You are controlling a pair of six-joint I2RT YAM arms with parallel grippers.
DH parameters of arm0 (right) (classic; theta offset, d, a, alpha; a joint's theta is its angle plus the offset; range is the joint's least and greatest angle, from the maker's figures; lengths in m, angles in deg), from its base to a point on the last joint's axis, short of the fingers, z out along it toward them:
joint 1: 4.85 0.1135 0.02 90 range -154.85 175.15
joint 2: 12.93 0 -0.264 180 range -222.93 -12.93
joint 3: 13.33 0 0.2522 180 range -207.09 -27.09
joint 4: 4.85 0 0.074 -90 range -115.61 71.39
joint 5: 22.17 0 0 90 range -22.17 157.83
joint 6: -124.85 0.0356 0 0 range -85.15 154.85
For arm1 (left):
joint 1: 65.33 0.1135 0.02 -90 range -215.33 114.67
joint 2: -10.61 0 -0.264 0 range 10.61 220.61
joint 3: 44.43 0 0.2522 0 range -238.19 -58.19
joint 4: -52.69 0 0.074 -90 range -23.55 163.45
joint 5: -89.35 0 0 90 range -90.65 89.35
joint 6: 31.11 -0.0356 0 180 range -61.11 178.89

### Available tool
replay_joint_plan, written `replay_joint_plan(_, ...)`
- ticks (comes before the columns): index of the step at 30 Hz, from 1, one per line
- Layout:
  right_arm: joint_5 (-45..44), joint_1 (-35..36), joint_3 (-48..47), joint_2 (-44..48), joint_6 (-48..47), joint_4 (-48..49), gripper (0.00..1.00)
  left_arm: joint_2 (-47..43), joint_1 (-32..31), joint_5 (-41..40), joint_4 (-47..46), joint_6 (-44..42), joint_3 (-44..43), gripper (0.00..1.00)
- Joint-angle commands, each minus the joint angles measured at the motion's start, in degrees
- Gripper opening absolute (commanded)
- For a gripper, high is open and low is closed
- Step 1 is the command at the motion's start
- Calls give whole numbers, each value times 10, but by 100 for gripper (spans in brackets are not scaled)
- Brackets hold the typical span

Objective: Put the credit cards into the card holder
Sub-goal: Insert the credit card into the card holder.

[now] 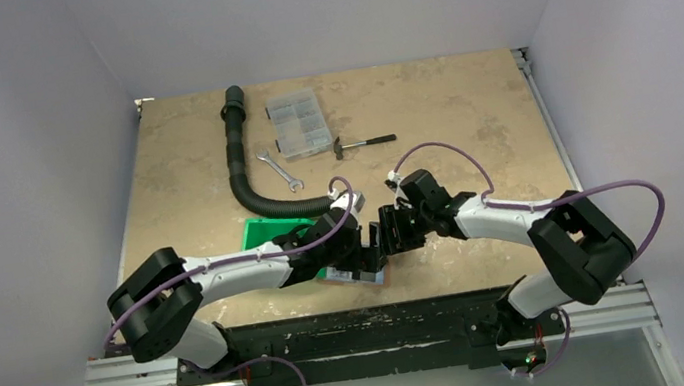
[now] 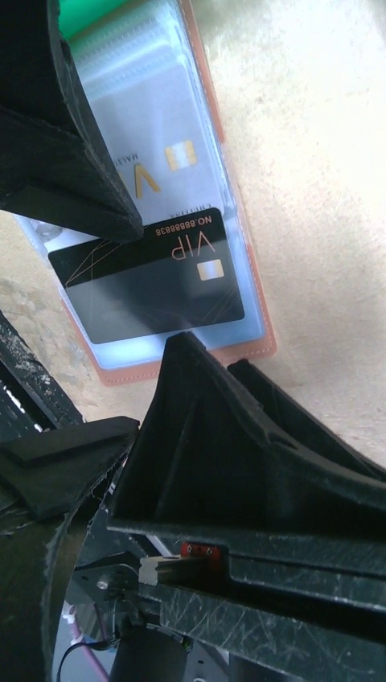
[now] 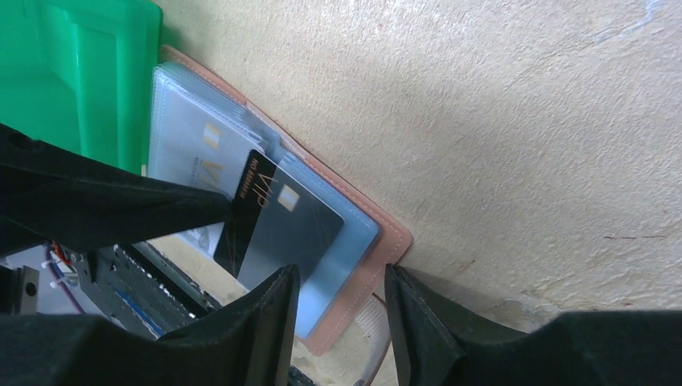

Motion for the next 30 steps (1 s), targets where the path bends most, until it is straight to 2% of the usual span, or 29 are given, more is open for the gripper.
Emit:
replay_joint_plan(1,0,8,19,-23,8,13,51,23,-1,54,-49,18,12,87)
replay_joint_plan(7,6,9,26,-23,22,32,49,40,-1,120,-116,46,22,87)
replay_joint_plan(12,-5,8,30,-12,20,24,50,20,-1,86,-74,32,6,87)
replay_joint_plan(21,-20,8,28,-3,4,8,60,-39,-1,18,37,-6,-34,88)
replay_joint_plan(23,-15,8,29,5,4,10,62,-30,-1,14,38,-8,-32,87)
replay_joint_plan(30,-13,8,32,18,5,8,61,5,-1,25,7,-2,-15,87)
